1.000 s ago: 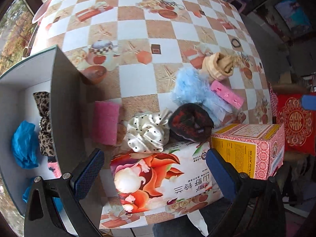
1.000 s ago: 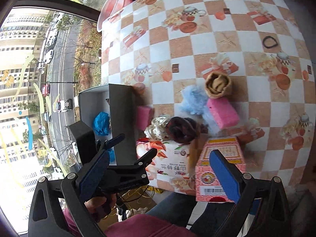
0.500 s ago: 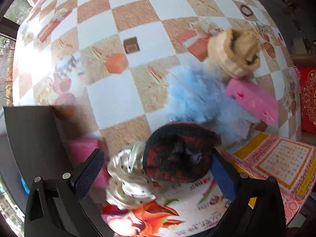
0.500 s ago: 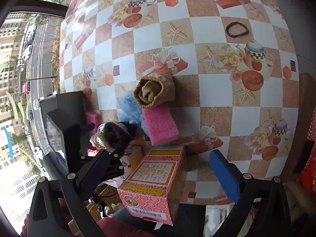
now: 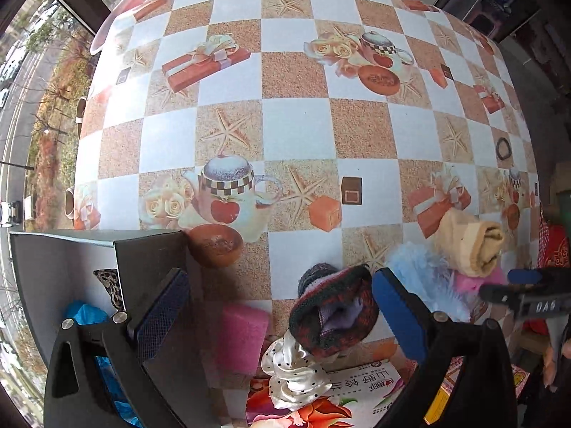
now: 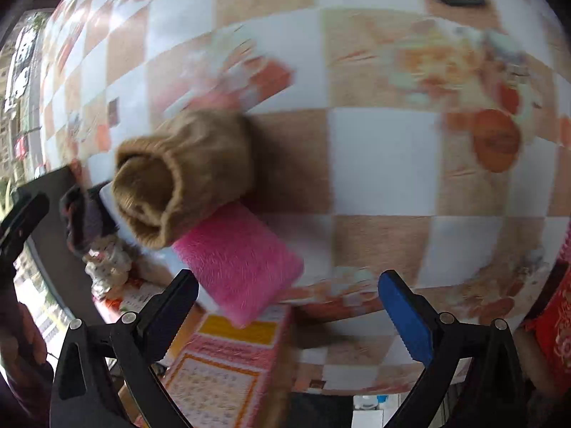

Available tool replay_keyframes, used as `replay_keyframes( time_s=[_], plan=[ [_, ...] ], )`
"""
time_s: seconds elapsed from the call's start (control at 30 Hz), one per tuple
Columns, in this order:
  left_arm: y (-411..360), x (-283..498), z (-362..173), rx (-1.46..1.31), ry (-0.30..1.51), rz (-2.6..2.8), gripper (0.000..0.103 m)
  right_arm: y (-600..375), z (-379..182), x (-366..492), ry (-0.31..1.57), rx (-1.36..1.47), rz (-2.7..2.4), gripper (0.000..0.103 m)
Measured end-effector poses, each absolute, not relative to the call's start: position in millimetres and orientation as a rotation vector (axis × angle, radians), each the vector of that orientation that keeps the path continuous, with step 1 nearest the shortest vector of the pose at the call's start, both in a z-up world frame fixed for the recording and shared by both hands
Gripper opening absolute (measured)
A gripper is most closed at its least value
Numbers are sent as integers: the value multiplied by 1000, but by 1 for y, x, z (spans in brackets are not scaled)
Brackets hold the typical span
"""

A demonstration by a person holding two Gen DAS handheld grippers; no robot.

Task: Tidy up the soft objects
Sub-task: 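Move both tools back toward the pink sponge and striped knit sock, then grasp the pink sponge with right tool while left tool grasps striped knit sock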

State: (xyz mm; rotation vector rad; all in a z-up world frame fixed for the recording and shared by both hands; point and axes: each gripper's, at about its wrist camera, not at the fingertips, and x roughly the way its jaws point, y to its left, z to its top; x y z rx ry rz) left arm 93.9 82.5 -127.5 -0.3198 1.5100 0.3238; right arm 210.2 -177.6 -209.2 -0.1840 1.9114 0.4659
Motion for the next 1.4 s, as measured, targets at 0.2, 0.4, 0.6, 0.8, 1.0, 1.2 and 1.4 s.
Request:
replay_keyframes(
  time_s=[0.2, 0.4, 0.6, 0.8, 1.0, 1.2, 1.4],
  plan=[
    [61, 82, -145, -302, 1562, 285, 103, -258, -191, 234, 1806, -38, 317, 101],
    [45, 85, -160, -281, 1595, 267, 103, -252, -185, 218, 1755, 3, 415, 101],
    [42, 100, -182, -306, 1615, 283, 103, -203, -189, 198, 1713, -179, 551, 101],
    [43, 107, -202, -337, 1640, 317, 103, -178, -221, 184, 1682, -376, 533, 101],
    [39, 112, -230, -371, 1681, 367, 103, -171, -231, 171, 1639, -444, 515, 102],
    [41, 116, -230, -372, 1654, 333, 90, -185, -226, 173, 1639, -409, 503, 95],
    [32, 126, -215, -352, 1608, 284, 53, -201, -219, 181, 1639, -378, 507, 74]
  ],
)
